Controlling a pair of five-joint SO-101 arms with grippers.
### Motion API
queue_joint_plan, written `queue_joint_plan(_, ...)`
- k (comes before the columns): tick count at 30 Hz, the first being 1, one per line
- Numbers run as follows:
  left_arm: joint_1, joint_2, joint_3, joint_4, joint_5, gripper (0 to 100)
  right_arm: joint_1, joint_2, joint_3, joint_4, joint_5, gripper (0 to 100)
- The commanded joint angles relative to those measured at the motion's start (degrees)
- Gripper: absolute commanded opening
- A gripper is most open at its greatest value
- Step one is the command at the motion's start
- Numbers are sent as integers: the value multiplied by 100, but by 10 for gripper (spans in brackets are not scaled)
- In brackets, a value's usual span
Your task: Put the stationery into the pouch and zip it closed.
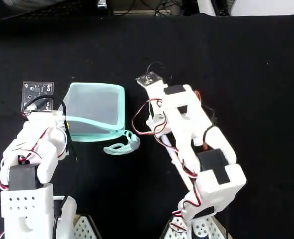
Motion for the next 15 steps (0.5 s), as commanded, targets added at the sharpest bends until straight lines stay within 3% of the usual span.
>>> queue_joint_plan(1,48,9,-22,-114,9,29,-62,101,-180,0,158,163)
queue_joint_plan(9,48,9,-22,-114,9,29,-53,980,-936,9,158,141)
queue_joint_plan(12,48,9,-22,-114,9,29,-26,1112,-1051,-9,167,4)
queue_joint_plan(15,48,9,-13,-114,9,29,-35,875,-963,35,167,14)
